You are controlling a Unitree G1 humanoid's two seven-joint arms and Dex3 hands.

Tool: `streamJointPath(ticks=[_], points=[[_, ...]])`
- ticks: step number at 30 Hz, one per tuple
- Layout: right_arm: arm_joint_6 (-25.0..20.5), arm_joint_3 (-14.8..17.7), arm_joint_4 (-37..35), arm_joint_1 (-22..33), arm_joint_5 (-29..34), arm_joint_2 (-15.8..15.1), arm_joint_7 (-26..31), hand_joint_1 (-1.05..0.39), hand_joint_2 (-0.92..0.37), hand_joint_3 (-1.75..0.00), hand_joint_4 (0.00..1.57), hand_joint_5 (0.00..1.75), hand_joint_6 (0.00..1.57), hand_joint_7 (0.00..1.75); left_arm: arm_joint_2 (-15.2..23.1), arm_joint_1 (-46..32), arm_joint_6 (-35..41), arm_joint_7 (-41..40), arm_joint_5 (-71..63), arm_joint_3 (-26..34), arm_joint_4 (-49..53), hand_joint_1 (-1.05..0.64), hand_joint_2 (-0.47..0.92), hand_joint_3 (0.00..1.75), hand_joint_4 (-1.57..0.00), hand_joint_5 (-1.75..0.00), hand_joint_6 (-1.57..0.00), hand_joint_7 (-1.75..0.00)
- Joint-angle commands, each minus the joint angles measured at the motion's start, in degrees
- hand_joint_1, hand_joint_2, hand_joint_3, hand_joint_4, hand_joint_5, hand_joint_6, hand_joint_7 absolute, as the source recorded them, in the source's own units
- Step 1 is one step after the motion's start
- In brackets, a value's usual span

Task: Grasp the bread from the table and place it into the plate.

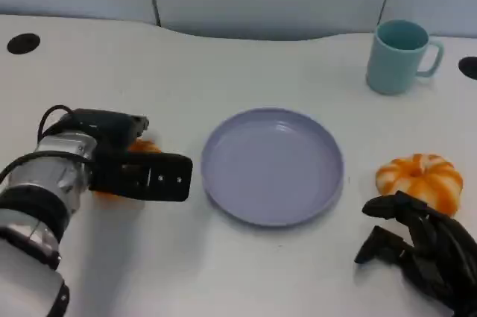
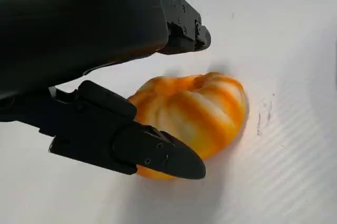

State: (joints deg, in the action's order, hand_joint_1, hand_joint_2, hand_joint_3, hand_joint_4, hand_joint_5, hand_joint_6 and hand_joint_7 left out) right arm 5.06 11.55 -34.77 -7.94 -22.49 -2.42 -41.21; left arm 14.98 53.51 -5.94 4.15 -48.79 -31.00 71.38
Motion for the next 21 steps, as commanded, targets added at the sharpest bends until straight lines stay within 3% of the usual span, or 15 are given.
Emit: streamJointPath(ticks=[1,21], points=[[-0.29,0.14,0.16,1.61,-0.32,-0.48,-0.28,-0.48,-0.92,-0.15,0.63,1.43,0.67,0.96,-0.59,2.06,0.90,1.31,0.67,-1.42,2.33,-0.69,0.88,0.00,-0.06,-0.02,-0.17,0.00],[-3.88,0.22,8.09,7.01,-2.49,-1.30,-1.67,-0.48,-0.92,-0.15,0.62,1.44,0.66,0.99,-3.23,0.24,3.78,2.52,2.69,-4.26,5.97,-0.67,0.88,0.00,-0.07,-0.01,-0.17,0.00]])
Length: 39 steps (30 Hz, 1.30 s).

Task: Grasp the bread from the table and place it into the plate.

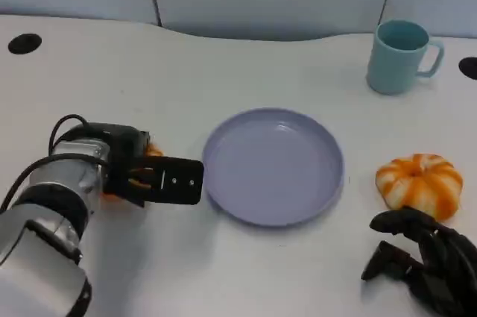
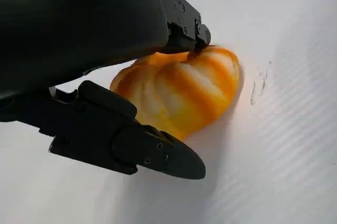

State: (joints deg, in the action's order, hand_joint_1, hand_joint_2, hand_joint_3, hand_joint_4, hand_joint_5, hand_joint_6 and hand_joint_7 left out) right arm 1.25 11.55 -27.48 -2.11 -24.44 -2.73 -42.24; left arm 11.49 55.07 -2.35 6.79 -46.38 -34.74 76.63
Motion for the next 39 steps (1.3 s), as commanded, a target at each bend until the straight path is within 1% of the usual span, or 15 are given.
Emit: streamJointPath(ticks=[1,4,7,12,17,26,27,28,29,30,31,32,36,37,39], points=[[-0.02,0.21,0.83,1.24,-0.56,-1.00,-0.69,-0.48,-0.92,-0.15,0.62,1.44,0.66,0.99,0.27,-1.36,0.19,-0.23,0.38,-0.58,0.72,-0.67,0.88,0.00,-0.07,-0.01,-0.17,0.00],[-0.76,0.04,1.99,1.90,-0.34,-1.27,-0.22,-0.47,-0.92,-0.15,0.62,1.44,0.65,0.98,0.78,-3.08,-0.40,-4.96,0.19,-0.88,0.70,-0.53,0.85,0.00,-0.10,-0.02,-0.15,-0.01],[-1.06,-0.04,2.90,2.40,-0.31,-1.37,-0.10,-0.48,-0.92,-0.15,0.62,1.43,0.66,0.99,1.33,-4.58,-2.28,-11.13,-0.28,-1.43,0.57,-0.35,0.86,0.00,-0.26,-0.05,-0.27,-0.03],[-0.86,0.20,3.02,2.64,-0.73,-1.54,-0.61,-0.47,-0.92,-0.16,0.63,1.44,0.66,0.98,2.52,-5.63,-6.42,-15.58,0.46,-1.46,0.50,-0.25,0.92,0.15,-0.74,-0.12,-0.77,-0.07],[-0.50,0.35,2.94,2.77,-0.77,-1.58,-0.59,-0.48,-0.92,-0.15,0.63,1.44,0.66,0.97,2.86,-6.61,-8.36,-20.04,0.72,-1.40,0.49,-0.24,0.92,0.12,-0.94,-0.15,-0.93,-0.06],[-0.41,0.39,2.93,2.79,-0.69,-1.56,-0.56,-0.49,-0.92,-0.14,0.63,1.44,0.67,0.96,2.88,-6.71,-8.78,-21.08,0.69,-1.55,0.73,-0.25,0.92,0.09,-0.98,-0.14,-0.96,-0.05],[-0.75,0.43,2.72,2.51,-0.74,-1.59,-0.43,-0.49,-0.92,-0.14,0.63,1.44,0.67,0.96,2.98,-7.71,-9.79,-25.01,1.15,-0.89,0.43,-0.25,0.92,0.09,-0.98,-0.14,-0.97,-0.05],[-1.01,0.46,2.57,2.30,-0.78,-1.62,-0.34,-0.48,-0.92,-0.14,0.63,1.43,0.67,0.95,3.05,-8.46,-10.56,-28.02,1.48,-0.40,0.23,-0.22,0.92,0.13,-0.87,-1.05,-0.99,-0.37],[-1.18,0.48,2.46,2.17,-0.81,-1.64,-0.27,-0.48,-0.92,-0.14,0.63,1.43,0.67,0.95,3.09,-8.96,-11.13,-30.15,1.67,-0.07,0.15,-0.20,0.92,0.14,-0.80,-1.46,-0.85,-0.78],[-1.25,0.45,2.40,2.01,-0.73,-1.62,-0.16,-0.48,-0.92,-0.14,0.63,1.42,0.67,0.95,3.12,-9.22,-11.65,-31.16,2.29,0.64,0.11,-0.20,0.92,0.16,-0.77,-1.60,-0.78,-1.01],[-1.25,0.42,2.40,1.95,-0.66,-1.61,-0.10,-0.48,-0.92,-0.14,0.63,1.42,0.67,0.95,3.12,-9.23,-11.90,-31.26,2.64,1.06,0.17,-0.20,0.92,0.21,-0.73,-1.67,-0.67,-1.31],[-1.45,0.34,2.38,1.82,-0.54,-1.62,0.03,-0.48,-0.92,-0.14,0.63,1.42,0.67,0.95,3.17,-9.20,-12.10,-31.38,3.16,1.58,0.20,-0.19,0.92,0.24,-0.72,-1.71,-0.61,-1.47],[-1.40,0.21,1.85,1.38,-0.28,-1.55,0.09,-0.49,-0.92,-0.14,0.62,1.42,0.67,0.94,3.52,-9.22,-13.61,-33.41,4.13,2.69,-0.07,-0.19,0.92,0.20,-0.68,-1.74,-0.63,-1.35],[-1.19,0.17,1.38,1.08,-0.20,-1.45,0.05,-0.49,-0.92,-0.15,0.63,1.42,0.67,0.95,3.83,-9.31,-15.08,-35.28,4.56,3.34,-0.37,-0.16,0.92,0.27,-0.72,-1.75,-0.59,-1.58],[-0.96,0.14,0.82,0.71,-0.14,-1.35,0.01,-0.48,-0.92,-0.15,0.63,1.42,0.67,0.95,4.15,-9.39,-16.83,-37.42,4.87,4.16,-0.59,-0.12,0.92,0.31,-0.75,-1.75,-0.58,-1.71]])
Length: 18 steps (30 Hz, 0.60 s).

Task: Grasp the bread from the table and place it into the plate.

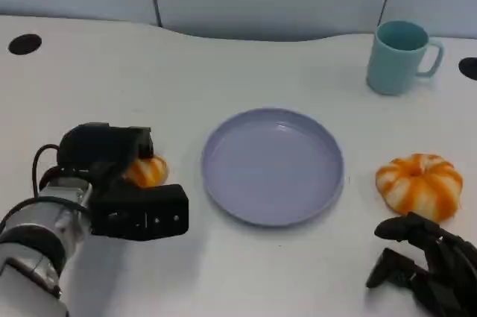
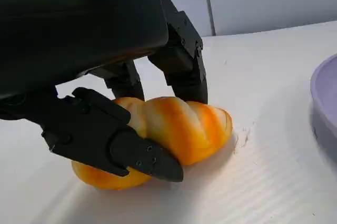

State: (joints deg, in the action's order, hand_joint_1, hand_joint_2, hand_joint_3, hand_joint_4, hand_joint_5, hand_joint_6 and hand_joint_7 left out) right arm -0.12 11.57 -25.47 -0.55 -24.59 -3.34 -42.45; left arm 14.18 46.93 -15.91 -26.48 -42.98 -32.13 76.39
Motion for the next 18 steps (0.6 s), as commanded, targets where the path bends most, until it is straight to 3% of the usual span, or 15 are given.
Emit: streamJointPath(ticks=[1,6,7,9,18], points=[[0.35,0.20,-1.64,-1.21,-0.21,-0.64,-0.03,-0.48,-0.92,-0.15,0.63,1.42,0.67,0.95,1.66,-1.24,-4.56,-5.41,1.89,2.19,-0.53,-0.11,0.92,0.32,-0.75,-1.75,-0.58,-1.73],[1.10,0.30,-3.61,-2.45,-0.25,-0.36,-0.61,-0.48,-0.92,-0.15,0.64,1.42,0.68,0.95,2.25,-0.57,-7.79,-7.75,2.68,3.67,-0.97,-0.06,0.90,0.34,-0.78,-1.75,-0.61,-1.75],[1.17,0.28,-3.78,-2.54,-0.17,-0.33,-0.51,-0.47,-0.92,-0.15,0.64,1.42,0.68,0.95,2.40,-0.47,-8.56,-8.14,2.61,3.77,-1.08,-0.06,0.82,0.49,-0.80,-1.75,-0.64,-1.75],[1.56,0.14,-4.13,-2.77,0.19,-0.36,-0.29,-0.47,-0.92,-0.16,0.64,1.42,0.68,0.95,2.44,-0.12,-10.01,-8.58,2.90,4.29,-1.35,-0.05,0.75,0.63,-0.81,-1.75,-0.65,-1.75],[2.94,0.03,-7.32,-4.71,0.74,-0.31,0.15,-0.48,-0.92,-0.14,0.64,1.42,0.67,0.95,1.67,1.69,-11.81,-8.96,2.82,5.14,-1.73,-0.04,0.65,0.66,-0.83,-1.75,-0.64,-1.75]])
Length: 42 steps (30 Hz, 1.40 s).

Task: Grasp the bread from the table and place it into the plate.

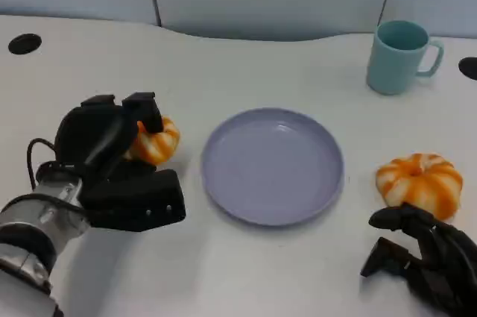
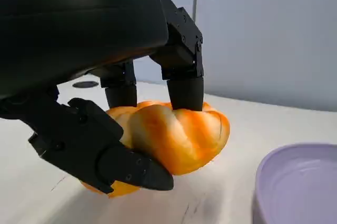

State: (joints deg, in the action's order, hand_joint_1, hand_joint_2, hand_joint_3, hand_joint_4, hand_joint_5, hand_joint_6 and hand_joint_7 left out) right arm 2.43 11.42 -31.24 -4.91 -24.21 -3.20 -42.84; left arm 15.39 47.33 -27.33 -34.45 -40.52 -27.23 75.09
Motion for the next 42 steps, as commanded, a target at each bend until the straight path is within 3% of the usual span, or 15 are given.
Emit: streamJointPath(ticks=[1,9,11,13,20,30,34,42], points=[[0.47,0.17,-1.67,-0.39,0.35,-0.46,0.50,-0.48,-0.92,-0.14,0.64,1.42,0.67,0.95,0.45,1.30,-0.39,-1.00,0.35,0.24,-0.43,-0.04,0.64,0.66,-0.83,-1.75,-0.64,-1.75],[1.08,0.14,-2.65,-0.87,0.58,-0.60,0.68,-0.48,-0.92,-0.13,0.64,1.41,0.67,0.95,-0.03,2.76,-2.51,-1.97,-0.94,-1.02,-1.51,-0.04,0.64,0.68,-0.84,-1.75,-0.64,-1.75],[1.51,0.18,-3.84,-1.61,0.98,-0.78,1.08,-0.47,-0.92,-0.15,0.64,1.42,0.67,0.95,-0.94,4.97,-5.70,-4.55,-3.31,-3.10,-3.01,-0.06,0.61,0.82,-0.85,-1.75,-0.68,-1.74],[1.78,0.28,-4.93,-2.28,1.02,-0.87,1.10,-0.47,-0.92,-0.15,0.64,1.43,0.67,0.96,-1.56,6.06,-7.27,-6.77,-4.67,-4.22,-3.35,-0.05,0.49,0.99,-0.88,-1.75,-0.68,-1.75],[1.52,1.01,-7.23,-3.71,0.87,-1.32,-0.05,-0.45,-0.92,-0.16,0.62,1.44,0.65,0.97,-3.84,8.97,-7.92,-8.38,-6.59,-6.62,-3.28,-0.08,0.42,1.09,-0.91,-1.75,-0.69,-1.75],[2.74,0.98,-7.45,-3.44,1.37,-1.35,-0.46,-0.47,-0.92,-0.16,0.63,1.43,0.65,0.97,-6.14,10.90,-9.06,-7.25,-8.18,-9.39,-3.34,-0.07,0.46,1.02,-0.90,-1.75,-0.71,-1.75],[2.79,0.81,-6.71,-3.00,1.45,-1.25,-0.27,-0.48,-0.92,-0.16,0.64,1.43,0.65,0.96,-8.05,10.91,-11.36,-3.33,-7.62,-9.95,-2.87,-0.15,0.56,1.00,-0.90,-1.75,-0.71,-1.75],[1.55,0.67,-4.87,-2.04,1.00,-1.03,-0.15,-0.46,-0.92,-0.16,0.63,1.42,0.65,0.97,-9.84,10.69,-11.68,3.21,-6.51,-10.15,-2.23,-0.17,0.59,0.96,-0.94,-1.75,-0.76,-1.75]])
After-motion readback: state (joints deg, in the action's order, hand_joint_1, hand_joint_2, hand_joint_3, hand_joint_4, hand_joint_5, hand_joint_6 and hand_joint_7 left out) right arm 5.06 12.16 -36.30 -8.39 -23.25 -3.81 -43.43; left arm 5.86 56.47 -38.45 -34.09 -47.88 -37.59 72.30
